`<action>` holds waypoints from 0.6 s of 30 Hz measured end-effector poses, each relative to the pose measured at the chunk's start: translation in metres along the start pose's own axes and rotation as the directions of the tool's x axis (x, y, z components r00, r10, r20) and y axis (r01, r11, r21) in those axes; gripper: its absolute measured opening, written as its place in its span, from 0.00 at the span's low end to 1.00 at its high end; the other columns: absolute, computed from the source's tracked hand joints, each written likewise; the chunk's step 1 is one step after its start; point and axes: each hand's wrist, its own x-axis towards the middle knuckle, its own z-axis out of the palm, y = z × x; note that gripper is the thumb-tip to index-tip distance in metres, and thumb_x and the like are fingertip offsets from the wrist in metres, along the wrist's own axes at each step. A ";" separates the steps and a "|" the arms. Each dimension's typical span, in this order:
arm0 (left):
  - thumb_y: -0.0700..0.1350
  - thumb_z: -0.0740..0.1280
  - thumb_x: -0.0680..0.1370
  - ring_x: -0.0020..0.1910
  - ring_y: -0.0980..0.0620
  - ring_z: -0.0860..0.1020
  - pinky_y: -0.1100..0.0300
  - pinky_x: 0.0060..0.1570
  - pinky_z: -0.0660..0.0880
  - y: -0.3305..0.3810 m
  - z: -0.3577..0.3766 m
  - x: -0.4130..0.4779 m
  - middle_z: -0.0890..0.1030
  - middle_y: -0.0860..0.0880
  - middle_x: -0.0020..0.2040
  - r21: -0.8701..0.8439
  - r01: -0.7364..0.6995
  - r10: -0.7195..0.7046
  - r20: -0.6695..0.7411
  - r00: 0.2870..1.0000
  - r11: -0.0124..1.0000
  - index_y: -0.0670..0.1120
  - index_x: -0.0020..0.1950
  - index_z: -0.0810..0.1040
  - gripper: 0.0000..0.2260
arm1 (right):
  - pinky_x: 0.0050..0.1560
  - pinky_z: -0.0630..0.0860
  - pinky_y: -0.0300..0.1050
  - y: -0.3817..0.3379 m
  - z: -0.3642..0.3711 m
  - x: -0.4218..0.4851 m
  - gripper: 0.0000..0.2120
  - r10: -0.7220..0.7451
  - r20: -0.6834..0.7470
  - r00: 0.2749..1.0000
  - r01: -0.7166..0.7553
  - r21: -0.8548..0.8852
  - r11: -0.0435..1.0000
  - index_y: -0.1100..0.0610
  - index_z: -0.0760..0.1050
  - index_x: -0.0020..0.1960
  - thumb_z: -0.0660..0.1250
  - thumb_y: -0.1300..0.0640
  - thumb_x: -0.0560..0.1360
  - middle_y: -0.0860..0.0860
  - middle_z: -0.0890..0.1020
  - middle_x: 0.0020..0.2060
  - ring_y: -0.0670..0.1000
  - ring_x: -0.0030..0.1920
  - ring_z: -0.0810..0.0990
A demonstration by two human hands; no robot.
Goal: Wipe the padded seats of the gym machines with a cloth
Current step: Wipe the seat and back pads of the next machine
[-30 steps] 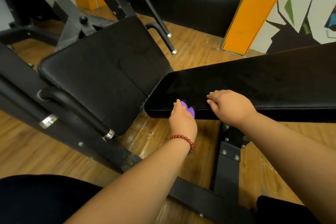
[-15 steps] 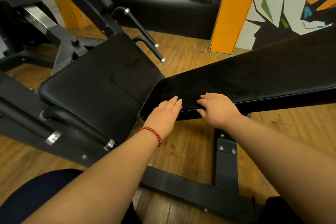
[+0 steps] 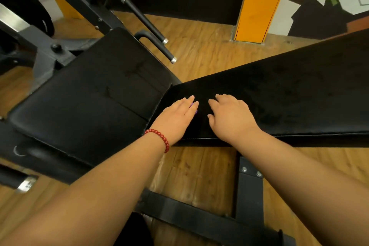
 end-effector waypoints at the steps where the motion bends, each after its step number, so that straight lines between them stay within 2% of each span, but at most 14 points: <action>1: 0.34 0.63 0.78 0.78 0.48 0.50 0.54 0.73 0.57 -0.003 -0.001 0.007 0.46 0.47 0.80 0.002 0.001 -0.001 0.011 1.000 1.000 0.47 0.79 0.45 0.36 | 0.71 0.62 0.51 0.001 0.002 0.001 0.23 0.006 0.009 1.000 -0.006 0.007 1.000 0.54 0.63 0.74 0.56 0.48 0.81 0.54 0.66 0.73 0.55 0.74 0.62; 3: 0.35 0.63 0.79 0.78 0.48 0.50 0.54 0.74 0.56 -0.010 -0.002 0.018 0.46 0.47 0.80 0.000 0.002 -0.002 0.035 0.999 1.000 0.47 0.79 0.46 0.36 | 0.74 0.57 0.52 0.002 0.005 0.000 0.26 0.001 0.028 1.000 -0.001 0.008 1.000 0.54 0.58 0.77 0.55 0.48 0.82 0.55 0.61 0.76 0.56 0.76 0.57; 5: 0.35 0.63 0.79 0.78 0.48 0.50 0.55 0.74 0.56 -0.016 -0.005 0.025 0.47 0.47 0.80 -0.002 0.010 -0.010 0.069 0.998 1.000 0.47 0.79 0.46 0.35 | 0.74 0.56 0.52 0.003 0.009 -0.002 0.26 -0.016 0.051 0.999 0.016 -0.004 1.000 0.55 0.58 0.77 0.56 0.49 0.81 0.56 0.61 0.76 0.56 0.77 0.57; 8: 0.35 0.62 0.79 0.78 0.48 0.49 0.54 0.73 0.57 -0.017 -0.013 0.028 0.46 0.47 0.80 -0.016 0.031 -0.028 0.133 0.991 0.999 0.46 0.79 0.45 0.35 | 0.71 0.64 0.54 0.003 0.010 -0.003 0.25 0.000 0.066 0.998 0.000 0.001 1.000 0.57 0.69 0.72 0.64 0.51 0.77 0.58 0.71 0.70 0.58 0.72 0.67; 10: 0.35 0.62 0.79 0.78 0.48 0.48 0.53 0.73 0.58 -0.014 -0.021 0.026 0.45 0.47 0.80 -0.027 0.033 -0.027 0.190 0.981 0.999 0.46 0.79 0.45 0.35 | 0.69 0.67 0.54 0.003 0.008 -0.002 0.24 0.024 0.068 0.997 -0.026 0.023 0.999 0.58 0.72 0.70 0.66 0.51 0.76 0.58 0.75 0.67 0.58 0.69 0.71; 14: 0.34 0.60 0.79 0.78 0.48 0.46 0.50 0.75 0.58 -0.010 -0.043 0.019 0.43 0.47 0.80 -0.059 0.045 -0.025 0.297 0.955 0.997 0.47 0.79 0.43 0.35 | 0.75 0.55 0.52 0.002 -0.002 0.000 0.25 0.010 0.183 0.983 -0.023 0.073 0.997 0.56 0.62 0.76 0.58 0.51 0.80 0.56 0.66 0.74 0.56 0.75 0.61; 18: 0.33 0.58 0.79 0.78 0.47 0.46 0.50 0.75 0.57 -0.007 -0.075 0.012 0.43 0.46 0.80 -0.075 0.038 -0.008 0.366 0.931 0.997 0.46 0.79 0.42 0.34 | 0.76 0.45 0.50 0.004 -0.025 0.002 0.26 0.021 0.340 0.940 -0.069 0.132 0.989 0.55 0.53 0.79 0.52 0.50 0.83 0.55 0.55 0.78 0.55 0.78 0.50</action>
